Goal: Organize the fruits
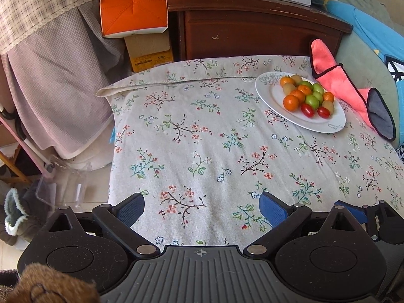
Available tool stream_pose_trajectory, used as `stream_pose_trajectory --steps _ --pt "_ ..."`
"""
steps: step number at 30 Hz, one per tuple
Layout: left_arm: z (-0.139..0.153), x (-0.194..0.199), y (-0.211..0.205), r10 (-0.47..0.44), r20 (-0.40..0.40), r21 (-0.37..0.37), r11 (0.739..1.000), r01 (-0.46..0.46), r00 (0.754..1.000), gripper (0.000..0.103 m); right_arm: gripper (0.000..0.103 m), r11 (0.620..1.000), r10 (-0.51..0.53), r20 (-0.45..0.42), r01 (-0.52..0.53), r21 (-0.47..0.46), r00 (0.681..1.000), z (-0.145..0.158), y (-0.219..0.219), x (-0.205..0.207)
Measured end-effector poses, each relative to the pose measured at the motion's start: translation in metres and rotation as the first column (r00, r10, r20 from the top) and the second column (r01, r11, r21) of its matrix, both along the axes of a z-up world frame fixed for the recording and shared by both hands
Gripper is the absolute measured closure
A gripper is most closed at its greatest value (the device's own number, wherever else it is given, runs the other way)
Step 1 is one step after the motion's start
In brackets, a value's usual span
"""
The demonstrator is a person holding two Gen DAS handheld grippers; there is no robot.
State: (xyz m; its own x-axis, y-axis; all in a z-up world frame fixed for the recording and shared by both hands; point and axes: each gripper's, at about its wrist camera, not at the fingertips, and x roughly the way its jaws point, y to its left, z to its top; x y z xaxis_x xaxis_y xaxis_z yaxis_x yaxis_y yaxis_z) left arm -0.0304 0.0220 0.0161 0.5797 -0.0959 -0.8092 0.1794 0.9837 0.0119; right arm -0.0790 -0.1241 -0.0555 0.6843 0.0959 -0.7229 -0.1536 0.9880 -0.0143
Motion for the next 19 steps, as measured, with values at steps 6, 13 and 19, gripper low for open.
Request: stream_pose_trajectory --steps 6,13,19 --pt "-0.001 -0.001 -0.003 -0.008 -0.002 0.005 1.000 0.008 1.000 0.005 0.001 0.998 0.067 0.027 -0.067 -0.003 0.997 -0.002 -0.003 0.005" --pt "-0.003 -0.001 -0.006 -0.015 -0.007 0.013 1.000 0.015 1.000 0.004 0.001 0.995 0.092 0.172 -0.097 0.021 0.981 -0.014 -0.007 0.008" --pt "-0.006 0.001 -0.008 -0.019 -0.015 0.022 1.000 0.020 1.000 0.004 0.001 0.996 0.086 0.182 -0.091 0.023 0.980 -0.015 -0.006 0.011"
